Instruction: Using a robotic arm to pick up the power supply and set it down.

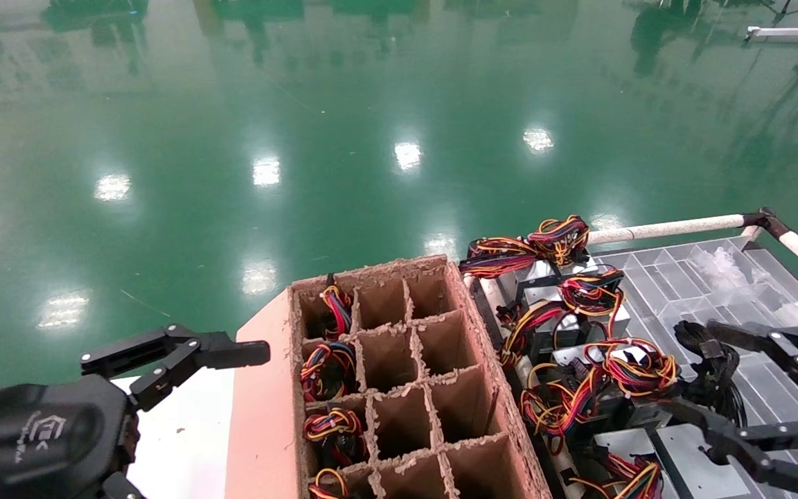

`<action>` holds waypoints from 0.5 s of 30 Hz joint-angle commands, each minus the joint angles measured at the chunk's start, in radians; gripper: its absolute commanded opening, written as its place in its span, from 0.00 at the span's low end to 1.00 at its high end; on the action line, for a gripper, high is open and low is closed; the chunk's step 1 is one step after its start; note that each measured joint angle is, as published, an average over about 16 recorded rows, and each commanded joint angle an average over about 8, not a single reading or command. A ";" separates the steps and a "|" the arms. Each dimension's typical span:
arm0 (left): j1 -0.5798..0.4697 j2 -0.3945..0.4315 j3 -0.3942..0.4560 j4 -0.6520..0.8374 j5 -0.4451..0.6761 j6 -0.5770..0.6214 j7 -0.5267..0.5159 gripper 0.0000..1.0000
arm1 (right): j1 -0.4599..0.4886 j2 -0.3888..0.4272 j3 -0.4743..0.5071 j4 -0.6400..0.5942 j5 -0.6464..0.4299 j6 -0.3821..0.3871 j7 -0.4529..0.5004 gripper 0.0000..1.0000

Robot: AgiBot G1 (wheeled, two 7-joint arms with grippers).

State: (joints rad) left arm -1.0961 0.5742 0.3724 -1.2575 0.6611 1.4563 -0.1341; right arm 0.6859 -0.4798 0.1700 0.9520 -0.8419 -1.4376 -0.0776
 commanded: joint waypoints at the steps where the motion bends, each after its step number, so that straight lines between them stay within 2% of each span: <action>1: 0.000 0.000 0.000 0.000 0.000 0.000 0.000 1.00 | 0.017 -0.006 -0.020 0.015 0.005 -0.003 0.012 1.00; 15: 0.000 0.000 0.000 0.000 0.000 0.000 0.000 1.00 | 0.142 -0.048 -0.164 0.121 0.041 -0.021 0.097 1.00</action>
State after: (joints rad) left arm -1.0962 0.5742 0.3724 -1.2575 0.6611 1.4563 -0.1340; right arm 0.8275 -0.5277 0.0061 1.0731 -0.8013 -1.4588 0.0191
